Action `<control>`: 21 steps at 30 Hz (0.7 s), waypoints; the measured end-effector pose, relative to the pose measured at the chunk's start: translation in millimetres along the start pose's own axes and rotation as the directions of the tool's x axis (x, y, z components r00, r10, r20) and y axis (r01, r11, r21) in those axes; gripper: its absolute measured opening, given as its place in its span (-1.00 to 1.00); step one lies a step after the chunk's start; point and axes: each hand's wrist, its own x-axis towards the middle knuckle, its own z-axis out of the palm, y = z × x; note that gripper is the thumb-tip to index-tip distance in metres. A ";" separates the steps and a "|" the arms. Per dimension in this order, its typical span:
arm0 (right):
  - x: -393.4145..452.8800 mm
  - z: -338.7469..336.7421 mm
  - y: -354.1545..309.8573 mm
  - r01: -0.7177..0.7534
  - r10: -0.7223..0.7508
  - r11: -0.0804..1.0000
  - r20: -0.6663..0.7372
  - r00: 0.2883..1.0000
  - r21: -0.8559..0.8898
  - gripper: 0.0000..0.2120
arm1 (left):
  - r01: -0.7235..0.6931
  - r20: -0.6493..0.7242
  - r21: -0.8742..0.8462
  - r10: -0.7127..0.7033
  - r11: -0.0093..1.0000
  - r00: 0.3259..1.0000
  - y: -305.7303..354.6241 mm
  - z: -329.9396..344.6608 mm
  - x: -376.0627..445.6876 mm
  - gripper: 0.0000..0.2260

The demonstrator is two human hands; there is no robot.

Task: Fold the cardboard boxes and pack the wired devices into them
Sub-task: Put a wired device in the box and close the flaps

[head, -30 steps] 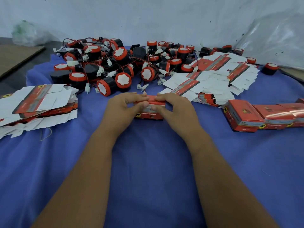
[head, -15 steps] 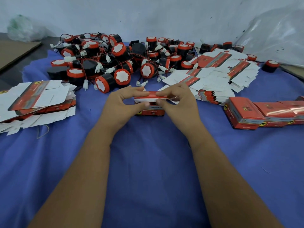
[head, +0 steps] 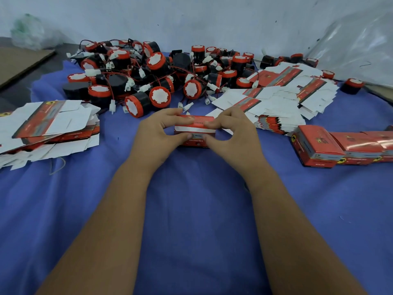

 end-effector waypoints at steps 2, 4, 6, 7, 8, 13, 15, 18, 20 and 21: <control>0.4 0.9 0.8 0.037 -0.036 0.997 0.019 0.999 -0.068 -0.84 | 0.000 -0.004 0.019 0.000 1.000 1.000 0.8 1.5 -0.6 -0.60; 0.6 2.5 1.5 0.054 -0.051 0.991 0.026 0.998 -0.123 -0.87 | -0.009 0.005 0.039 0.009 0.999 1.000 1.8 3.3 -1.7 -0.63; 0.7 4.4 2.1 0.050 -0.046 0.985 0.028 0.999 -0.163 -0.88 | 0.002 0.020 0.095 -0.004 0.995 1.000 3.1 3.4 -1.7 -0.67; 1.0 5.6 1.9 0.048 -0.045 0.984 0.020 0.999 -0.173 -0.88 | 0.020 0.029 0.125 -0.024 0.992 0.999 3.7 3.0 -1.8 -0.69; 1.5 7.2 1.5 0.048 -0.048 0.982 0.008 0.999 -0.180 -0.88 | 0.033 0.042 0.156 -0.040 0.987 0.998 4.2 2.0 -2.2 -0.71; -0.4 16.9 -5.2 0.151 -0.139 0.912 0.058 0.989 -0.383 -0.75 | 0.059 0.145 0.187 -0.087 0.981 0.986 6.0 0.7 -9.3 -0.72; -2.2 18.1 -6.2 0.224 -0.190 0.859 0.119 0.975 -0.461 -0.68 | 0.134 0.156 -0.048 -0.125 0.990 0.980 12.1 1.7 -12.2 -0.74; -2.8 13.3 -7.2 0.197 -0.149 0.848 0.135 0.980 -0.492 -0.58 | 0.266 0.172 -0.418 -0.212 0.868 0.962 23.0 2.9 -11.1 -0.74; -1.6 8.7 -6.8 0.152 -0.094 0.811 0.131 0.987 -0.564 -0.60 | 0.279 0.154 -0.461 -0.234 0.842 0.960 23.4 4.0 -8.0 -0.72; -0.2 5.7 -6.8 0.119 -0.057 0.795 0.122 0.991 -0.595 -0.62 | 0.280 0.136 -0.441 -0.245 0.852 0.960 22.0 4.8 -6.5 -0.71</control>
